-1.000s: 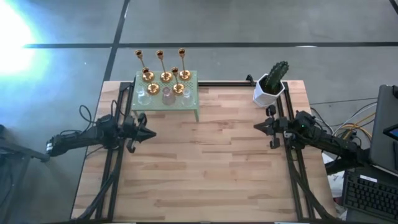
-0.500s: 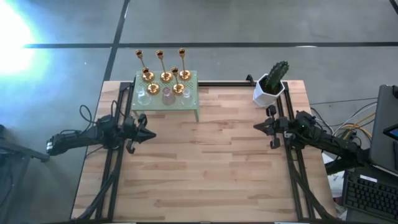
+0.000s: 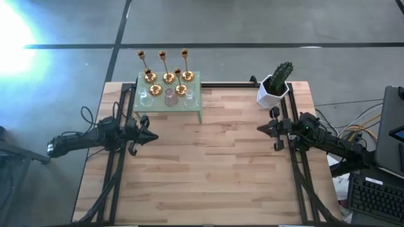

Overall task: Pick & Place candle stick holders
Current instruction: Return to Home Position

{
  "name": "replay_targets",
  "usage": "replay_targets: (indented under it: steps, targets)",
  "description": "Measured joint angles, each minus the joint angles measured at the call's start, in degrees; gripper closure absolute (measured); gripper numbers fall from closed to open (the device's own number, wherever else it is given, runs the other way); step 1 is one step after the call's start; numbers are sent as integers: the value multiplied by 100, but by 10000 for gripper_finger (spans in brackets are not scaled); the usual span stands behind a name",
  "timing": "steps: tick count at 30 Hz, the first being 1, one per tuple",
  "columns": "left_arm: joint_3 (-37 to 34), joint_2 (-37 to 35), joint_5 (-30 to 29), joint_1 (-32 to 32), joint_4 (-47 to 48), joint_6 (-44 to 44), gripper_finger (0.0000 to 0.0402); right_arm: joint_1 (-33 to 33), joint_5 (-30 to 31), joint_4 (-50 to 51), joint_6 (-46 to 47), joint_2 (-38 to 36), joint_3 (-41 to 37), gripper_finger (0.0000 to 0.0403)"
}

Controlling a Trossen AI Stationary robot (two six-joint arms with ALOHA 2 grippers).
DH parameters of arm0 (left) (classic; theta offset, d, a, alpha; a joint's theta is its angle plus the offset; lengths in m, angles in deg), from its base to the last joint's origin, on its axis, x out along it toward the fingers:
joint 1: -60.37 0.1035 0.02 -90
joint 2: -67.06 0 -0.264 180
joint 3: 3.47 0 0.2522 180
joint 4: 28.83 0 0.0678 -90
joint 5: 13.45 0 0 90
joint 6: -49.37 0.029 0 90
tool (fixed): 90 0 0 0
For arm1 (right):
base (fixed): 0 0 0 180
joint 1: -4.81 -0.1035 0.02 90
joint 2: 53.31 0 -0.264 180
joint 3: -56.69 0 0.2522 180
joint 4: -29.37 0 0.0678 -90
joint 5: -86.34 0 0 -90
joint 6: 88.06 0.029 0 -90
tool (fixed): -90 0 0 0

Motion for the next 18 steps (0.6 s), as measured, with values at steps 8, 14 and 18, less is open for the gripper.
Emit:
replay_targets:
  steps: [8,14,18]
  targets:
    - [-2,0,2,0,-2,0,378,0,0,44,0,0,0,394]
    - [-1,0,2,0,-2,0,378,0,0,44,0,0,0,394]
    - [0,0,2,0,-2,0,378,0,0,44,1,0,0,394]
